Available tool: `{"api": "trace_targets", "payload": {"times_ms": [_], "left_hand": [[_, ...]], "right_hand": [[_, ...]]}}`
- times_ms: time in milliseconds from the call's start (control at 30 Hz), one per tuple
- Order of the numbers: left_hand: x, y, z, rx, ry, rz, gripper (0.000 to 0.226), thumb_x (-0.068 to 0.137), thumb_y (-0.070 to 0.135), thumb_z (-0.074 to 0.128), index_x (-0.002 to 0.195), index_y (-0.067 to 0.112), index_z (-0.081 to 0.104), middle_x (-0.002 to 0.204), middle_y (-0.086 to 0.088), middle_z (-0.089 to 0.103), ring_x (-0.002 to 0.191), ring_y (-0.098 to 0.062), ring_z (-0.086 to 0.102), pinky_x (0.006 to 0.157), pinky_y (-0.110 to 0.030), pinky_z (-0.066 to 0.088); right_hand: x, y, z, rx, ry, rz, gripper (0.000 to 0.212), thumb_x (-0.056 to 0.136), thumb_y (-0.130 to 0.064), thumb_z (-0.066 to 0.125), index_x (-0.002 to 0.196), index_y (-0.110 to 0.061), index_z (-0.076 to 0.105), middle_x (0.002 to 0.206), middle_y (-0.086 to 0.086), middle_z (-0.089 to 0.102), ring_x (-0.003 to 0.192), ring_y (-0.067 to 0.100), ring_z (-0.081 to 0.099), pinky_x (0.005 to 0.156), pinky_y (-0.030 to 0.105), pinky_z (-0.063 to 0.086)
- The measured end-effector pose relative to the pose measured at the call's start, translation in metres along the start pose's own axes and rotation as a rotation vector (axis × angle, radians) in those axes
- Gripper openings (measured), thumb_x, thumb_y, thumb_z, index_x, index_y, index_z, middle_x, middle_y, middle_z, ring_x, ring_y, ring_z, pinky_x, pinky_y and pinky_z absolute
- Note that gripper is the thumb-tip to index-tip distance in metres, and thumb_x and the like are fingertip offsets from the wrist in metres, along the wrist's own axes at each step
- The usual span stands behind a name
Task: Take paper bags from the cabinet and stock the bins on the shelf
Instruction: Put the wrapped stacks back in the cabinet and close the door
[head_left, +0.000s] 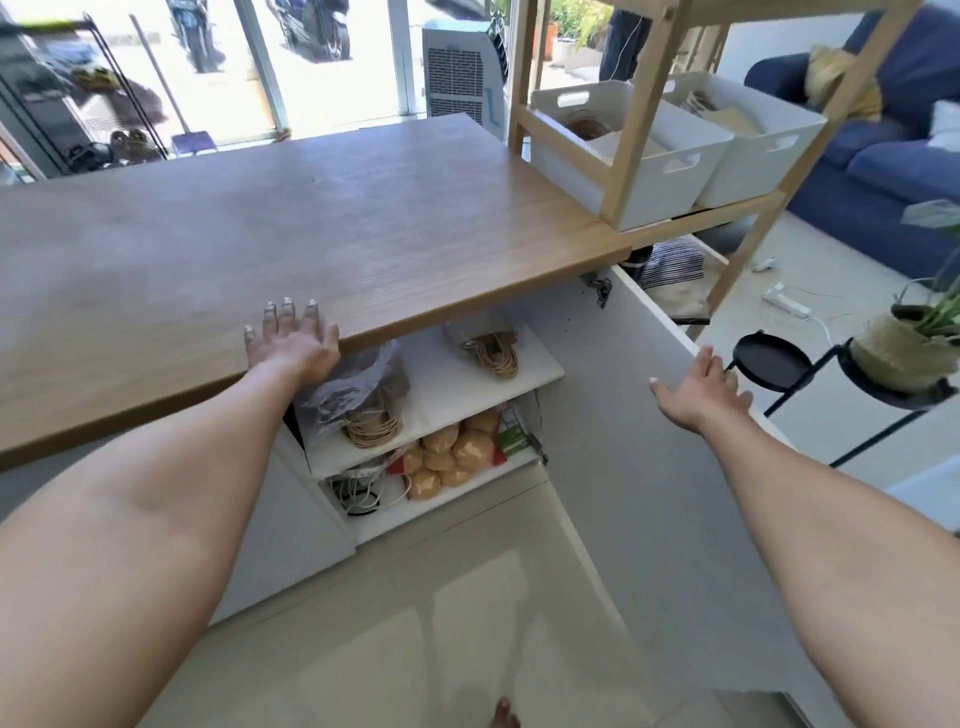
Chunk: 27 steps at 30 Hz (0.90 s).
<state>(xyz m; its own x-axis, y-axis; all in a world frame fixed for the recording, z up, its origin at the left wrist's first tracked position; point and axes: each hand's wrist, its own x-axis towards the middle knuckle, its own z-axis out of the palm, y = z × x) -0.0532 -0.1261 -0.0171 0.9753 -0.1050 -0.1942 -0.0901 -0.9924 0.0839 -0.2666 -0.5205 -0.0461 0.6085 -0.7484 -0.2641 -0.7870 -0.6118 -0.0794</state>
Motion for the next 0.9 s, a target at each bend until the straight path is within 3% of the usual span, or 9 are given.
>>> {"api": "trace_targets", "payload": {"times_ms": [133, 367, 467, 633, 767, 833, 900], "left_hand": [[-0.005, -0.008, 0.005, -0.029, -0.089, 0.014, 0.061, 0.098, 0.053, 0.01, 0.152, 0.029, -0.006, 0.16, -0.002, -0.013, 0.147, -0.022, -0.01, 0.118, -0.046, -0.006], [-0.007, -0.008, 0.005, -0.041, -0.102, 0.02, 0.06, 0.098, 0.05, 0.009, 0.151, 0.029, -0.008, 0.159, -0.002, -0.017, 0.147, -0.023, -0.014, 0.116, -0.047, -0.009], [-0.007, -0.008, 0.003, -0.029, -0.104, 0.024, 0.06, 0.098, 0.051, 0.009, 0.152, 0.029, -0.008, 0.159, -0.003, -0.016, 0.147, -0.025, -0.013, 0.117, -0.047, -0.008], [-0.008, -0.007, -0.002, 0.015, -0.077, 0.04, 0.062, 0.097, 0.053, 0.012, 0.152, 0.029, -0.004, 0.161, -0.004, -0.009, 0.147, -0.028, -0.007, 0.117, -0.051, 0.0], [-0.004, -0.018, -0.004, 0.04, -0.053, 0.104, 0.064, 0.094, 0.06, 0.013, 0.152, 0.034, -0.001, 0.161, -0.002, -0.005, 0.147, -0.028, -0.005, 0.117, -0.054, -0.002], [-0.001, -0.024, -0.004, 0.051, -0.063, 0.128, 0.066, 0.092, 0.065, 0.009, 0.15, 0.038, -0.005, 0.16, -0.002, -0.011, 0.147, -0.026, -0.011, 0.116, -0.053, -0.009], [0.003, -0.029, -0.003, 0.083, -0.069, 0.143, 0.068, 0.089, 0.069, 0.005, 0.149, 0.04, -0.009, 0.159, -0.002, -0.015, 0.146, -0.025, -0.013, 0.115, -0.052, -0.011]], "right_hand": [[-0.008, -0.002, 0.0, -0.057, 0.033, 0.015, 0.104, 0.084, -0.071, 0.041, 0.154, -0.006, -0.001, 0.161, 0.011, 0.009, 0.146, 0.034, 0.017, 0.115, 0.048, 0.021], [-0.03, -0.026, 0.007, -0.078, 0.01, 0.034, 0.111, 0.077, -0.078, 0.044, 0.153, -0.004, 0.01, 0.158, 0.012, 0.016, 0.142, 0.035, 0.023, 0.111, 0.048, 0.026], [-0.04, -0.049, 0.011, -0.029, 0.035, 0.065, 0.096, 0.085, -0.067, 0.043, 0.151, -0.003, 0.017, 0.155, 0.014, 0.022, 0.139, 0.036, 0.024, 0.108, 0.048, 0.027], [-0.053, -0.083, 0.014, 0.103, 0.105, 0.081, 0.05, 0.096, -0.023, 0.039, 0.142, -0.005, 0.036, 0.149, 0.012, 0.029, 0.134, 0.037, 0.03, 0.106, 0.046, 0.032], [-0.061, -0.095, 0.025, 0.417, 0.117, -0.009, 0.044, 0.096, -0.013, 0.041, 0.139, -0.01, 0.036, 0.145, 0.012, 0.036, 0.125, 0.035, 0.044, 0.094, 0.037, 0.041], [-0.068, -0.102, 0.031, 0.655, 0.068, -0.018, 0.046, 0.099, -0.021, 0.041, 0.144, -0.017, 0.03, 0.147, 0.011, 0.038, 0.123, 0.034, 0.049, 0.09, 0.034, 0.04], [-0.072, -0.114, 0.04, 0.907, -0.033, 0.053, 0.058, 0.1, -0.035, 0.042, 0.151, -0.023, 0.016, 0.152, 0.009, 0.035, 0.13, 0.033, 0.045, 0.099, 0.038, 0.039]]}}
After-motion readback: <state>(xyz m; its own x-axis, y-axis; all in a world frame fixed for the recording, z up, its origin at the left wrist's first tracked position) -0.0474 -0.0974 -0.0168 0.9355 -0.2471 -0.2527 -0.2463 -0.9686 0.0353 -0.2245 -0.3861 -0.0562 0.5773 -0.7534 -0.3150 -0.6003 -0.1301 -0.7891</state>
